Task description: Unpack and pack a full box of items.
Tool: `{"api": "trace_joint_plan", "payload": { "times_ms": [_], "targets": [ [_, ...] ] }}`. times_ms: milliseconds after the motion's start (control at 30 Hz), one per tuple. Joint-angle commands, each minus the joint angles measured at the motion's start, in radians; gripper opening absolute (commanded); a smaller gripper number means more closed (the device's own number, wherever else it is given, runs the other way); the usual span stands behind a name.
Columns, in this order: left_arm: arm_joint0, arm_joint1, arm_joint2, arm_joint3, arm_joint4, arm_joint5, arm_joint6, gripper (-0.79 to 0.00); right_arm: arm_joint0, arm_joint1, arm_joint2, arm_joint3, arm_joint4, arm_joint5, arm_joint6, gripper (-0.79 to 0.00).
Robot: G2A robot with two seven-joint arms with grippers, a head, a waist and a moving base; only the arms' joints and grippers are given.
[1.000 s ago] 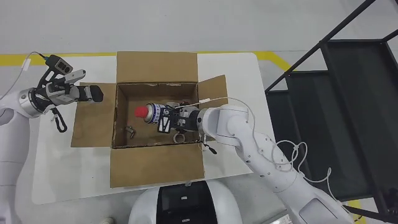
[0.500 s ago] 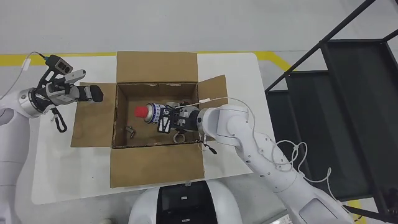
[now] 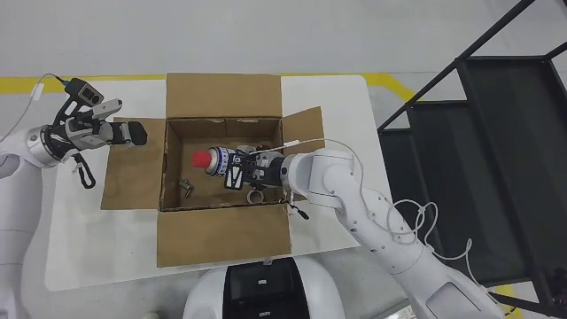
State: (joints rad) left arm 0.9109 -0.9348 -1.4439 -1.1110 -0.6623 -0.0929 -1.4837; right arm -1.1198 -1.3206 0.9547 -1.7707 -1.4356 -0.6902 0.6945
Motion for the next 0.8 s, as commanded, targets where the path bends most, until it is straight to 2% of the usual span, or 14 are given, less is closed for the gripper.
{"api": "trace_joint_plan", "payload": {
  "times_ms": [0,167,400,467,633,767],
  "targets": [
    [0.0,0.0,0.0,0.0,0.0,0.0,0.0,0.0,-0.014,0.006,0.034,-0.008,0.07,-0.035,-0.094,-0.785],
    [0.0,0.0,0.0,0.0,0.0,0.0,0.0,0.0,-0.1,0.041,0.191,-0.105,0.082,-0.125,-0.263,-0.785],
    [0.0,0.0,0.0,0.0,0.0,0.0,0.0,0.0,-0.352,0.089,0.555,-0.183,0.106,-0.185,-0.695,-0.785],
    [0.0,0.0,0.0,0.0,0.0,0.0,0.0,0.0,-0.423,0.098,0.647,-0.171,0.05,-0.161,-0.801,-0.785],
    [0.0,0.0,0.0,0.0,0.0,0.0,0.0,0.0,-0.549,0.106,0.744,-0.085,0.005,-0.128,-1.067,-0.785],
    [0.0,0.0,0.0,0.0,0.0,0.0,0.0,0.0,-0.552,0.106,0.745,-0.078,0.004,-0.13,-1.082,-0.785]
  ]
}}
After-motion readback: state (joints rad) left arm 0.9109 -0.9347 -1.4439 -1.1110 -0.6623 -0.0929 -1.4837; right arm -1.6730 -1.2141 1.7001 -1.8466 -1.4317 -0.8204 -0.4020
